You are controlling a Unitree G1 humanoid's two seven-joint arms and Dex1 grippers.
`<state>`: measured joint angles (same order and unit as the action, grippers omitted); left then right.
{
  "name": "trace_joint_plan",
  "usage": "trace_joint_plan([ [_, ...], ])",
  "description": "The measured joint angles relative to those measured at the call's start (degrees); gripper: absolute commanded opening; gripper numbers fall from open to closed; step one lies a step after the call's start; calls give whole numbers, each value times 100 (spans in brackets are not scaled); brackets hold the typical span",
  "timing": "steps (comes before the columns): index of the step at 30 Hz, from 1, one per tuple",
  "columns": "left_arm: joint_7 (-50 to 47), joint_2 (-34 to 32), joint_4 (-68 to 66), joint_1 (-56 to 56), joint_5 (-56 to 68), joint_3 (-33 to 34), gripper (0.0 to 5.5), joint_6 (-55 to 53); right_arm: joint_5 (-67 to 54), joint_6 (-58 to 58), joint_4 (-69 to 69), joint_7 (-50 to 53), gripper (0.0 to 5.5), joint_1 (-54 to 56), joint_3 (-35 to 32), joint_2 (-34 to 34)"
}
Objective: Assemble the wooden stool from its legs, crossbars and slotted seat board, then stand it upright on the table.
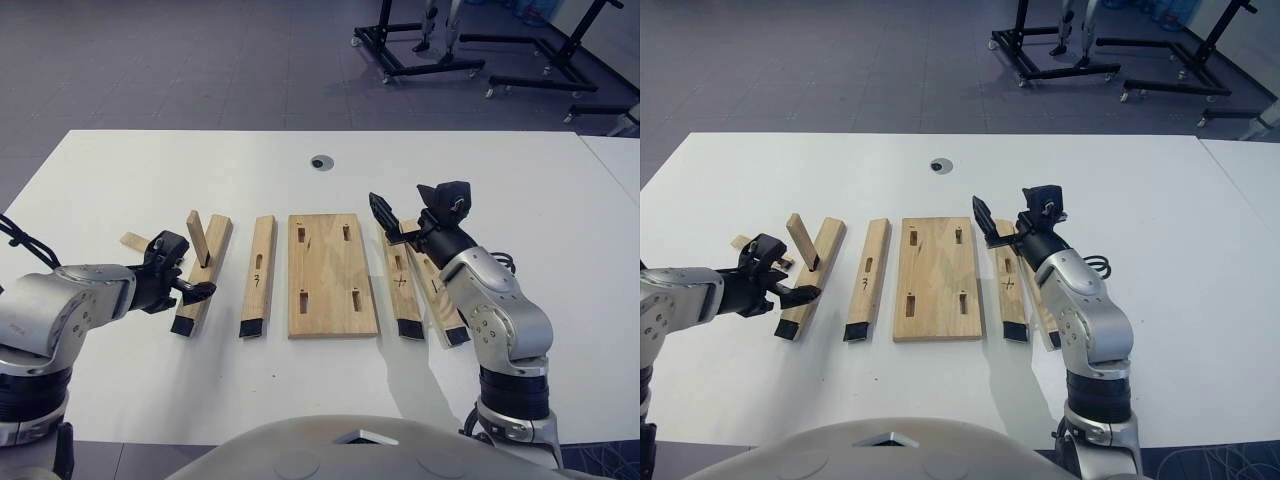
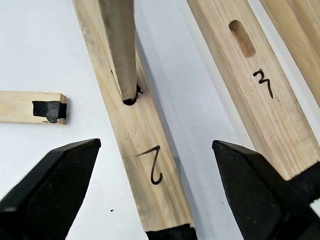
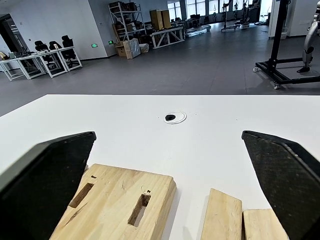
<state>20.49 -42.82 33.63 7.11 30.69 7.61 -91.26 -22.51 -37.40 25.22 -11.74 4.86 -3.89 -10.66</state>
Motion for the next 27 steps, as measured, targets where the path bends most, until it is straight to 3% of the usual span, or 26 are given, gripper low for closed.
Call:
trace_joint_plan([
  [9,-826,329,121,-459,-102,-38,411,-12,0,0,-6,-18,540,4,82,0],
  [16,-1440,809,15,-294,-637,-685,411,-4,-2,-3,-37,-69,540,41,115,-19],
  [22,-1501,901,250,-430,-877,-822,313,45,-10,-39,-40,-109,540,87,111,-82],
  [27,-1373,1370,9,-621,-846,-264,238,69,-11,-71,-64,-106,540,116,114,-82],
])
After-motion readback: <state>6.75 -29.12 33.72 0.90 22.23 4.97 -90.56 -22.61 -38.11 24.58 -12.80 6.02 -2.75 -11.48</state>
